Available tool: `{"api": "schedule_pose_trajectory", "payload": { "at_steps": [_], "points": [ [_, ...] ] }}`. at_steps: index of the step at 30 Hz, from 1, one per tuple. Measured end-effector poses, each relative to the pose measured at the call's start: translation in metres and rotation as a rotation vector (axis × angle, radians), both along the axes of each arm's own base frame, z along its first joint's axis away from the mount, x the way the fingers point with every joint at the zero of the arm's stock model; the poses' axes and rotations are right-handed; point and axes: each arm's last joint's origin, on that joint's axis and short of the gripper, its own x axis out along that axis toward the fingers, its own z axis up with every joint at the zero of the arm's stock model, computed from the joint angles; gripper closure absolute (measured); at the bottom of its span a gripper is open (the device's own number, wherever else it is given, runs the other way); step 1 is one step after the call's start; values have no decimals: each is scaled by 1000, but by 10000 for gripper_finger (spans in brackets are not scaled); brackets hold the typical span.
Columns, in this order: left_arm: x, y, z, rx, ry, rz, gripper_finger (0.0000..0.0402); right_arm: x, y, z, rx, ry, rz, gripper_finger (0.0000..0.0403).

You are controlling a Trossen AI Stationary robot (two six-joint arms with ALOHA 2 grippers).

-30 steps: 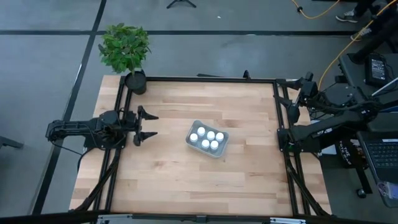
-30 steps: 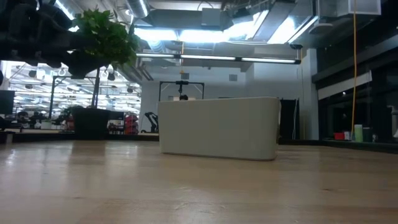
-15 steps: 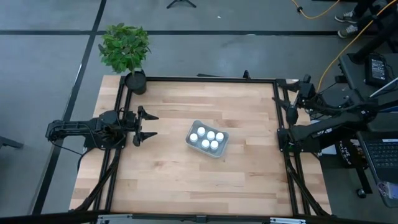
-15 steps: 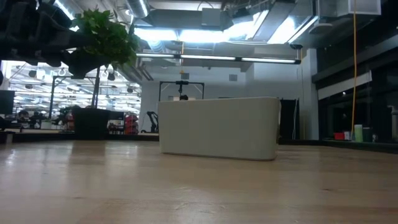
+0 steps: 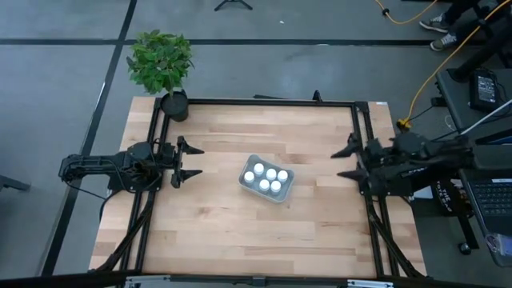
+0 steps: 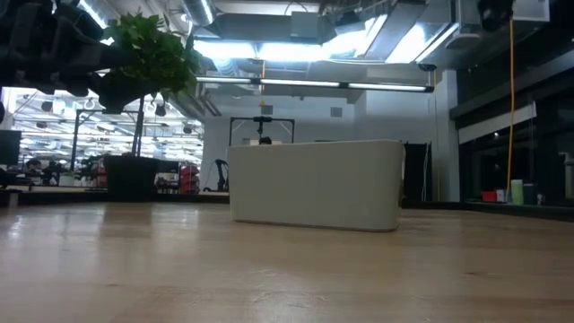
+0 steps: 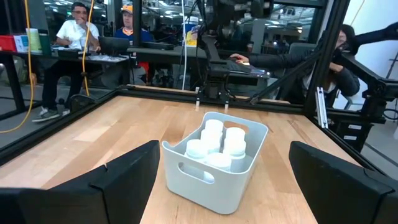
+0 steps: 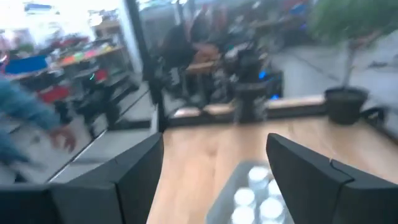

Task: Pick and place pill bottles into a basket
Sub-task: Return to Home Position

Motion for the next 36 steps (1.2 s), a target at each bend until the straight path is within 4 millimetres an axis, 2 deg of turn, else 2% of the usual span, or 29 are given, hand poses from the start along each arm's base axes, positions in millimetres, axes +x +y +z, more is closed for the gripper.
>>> {"api": "schedule_pose_trajectory", "payload": {
  "at_steps": [6,17,23,27,36],
  "points": [
    [0,0,0,0,0,0,52,9,-4,-35,-47,74,-16,126],
    [0,0,0,0,0,0,52,9,-11,-98,-70,-45,-73,128],
    [0,0,0,0,0,0,52,0,-12,-112,-86,-75,-80,128],
    [0,0,0,0,0,0,52,-3,-12,-113,-135,-84,-83,131],
    [0,0,0,0,0,0,52,-3,-12,-118,-183,-36,-80,178]
  ]
}}
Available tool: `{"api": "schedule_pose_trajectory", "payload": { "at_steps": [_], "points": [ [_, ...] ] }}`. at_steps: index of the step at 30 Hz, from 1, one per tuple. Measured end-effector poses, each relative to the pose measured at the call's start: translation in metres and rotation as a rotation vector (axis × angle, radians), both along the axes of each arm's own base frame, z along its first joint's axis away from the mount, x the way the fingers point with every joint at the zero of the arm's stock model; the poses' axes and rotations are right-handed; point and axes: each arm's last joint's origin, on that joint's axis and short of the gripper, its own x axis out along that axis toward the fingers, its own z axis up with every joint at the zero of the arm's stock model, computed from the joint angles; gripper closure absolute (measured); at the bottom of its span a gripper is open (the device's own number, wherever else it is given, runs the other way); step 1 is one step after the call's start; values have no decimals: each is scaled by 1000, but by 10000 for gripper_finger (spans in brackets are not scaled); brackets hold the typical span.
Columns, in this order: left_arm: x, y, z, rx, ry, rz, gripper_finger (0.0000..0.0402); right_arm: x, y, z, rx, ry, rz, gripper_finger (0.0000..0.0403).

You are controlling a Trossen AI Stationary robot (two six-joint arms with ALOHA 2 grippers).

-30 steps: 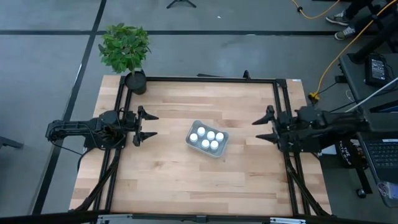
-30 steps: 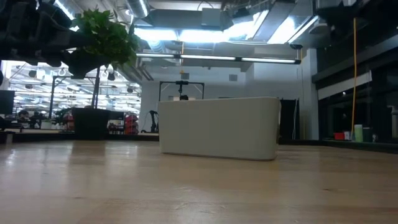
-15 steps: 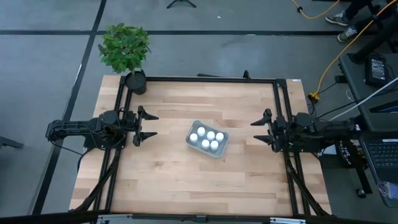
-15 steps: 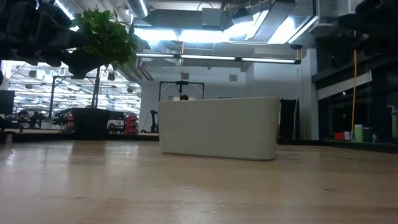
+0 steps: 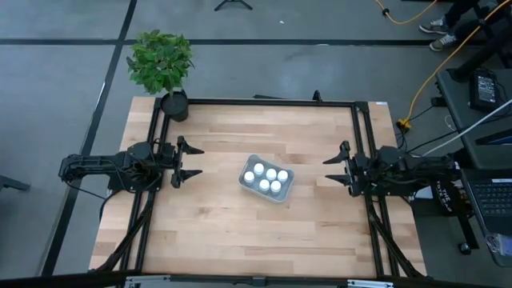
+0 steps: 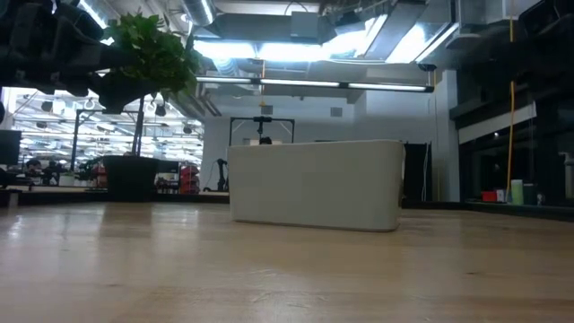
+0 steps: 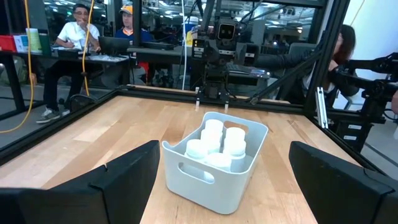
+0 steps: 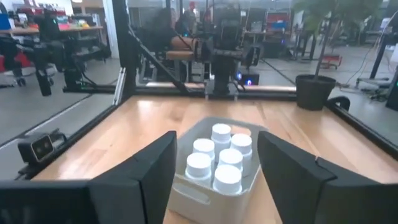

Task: Pick and place pill bottles into a basket
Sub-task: Return to Home Position

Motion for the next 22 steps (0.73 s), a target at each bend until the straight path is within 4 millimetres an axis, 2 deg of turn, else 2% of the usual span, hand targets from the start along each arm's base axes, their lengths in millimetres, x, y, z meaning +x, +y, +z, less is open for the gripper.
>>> {"api": "schedule_pose_trajectory", "payload": {
  "at_steps": [13,22],
  "points": [
    [0,0,0,0,0,0,52,1,-1,-7,-55,30,-25,190],
    [0,0,0,0,0,0,52,1,-1,-6,-83,22,-28,311]
  ]
}}
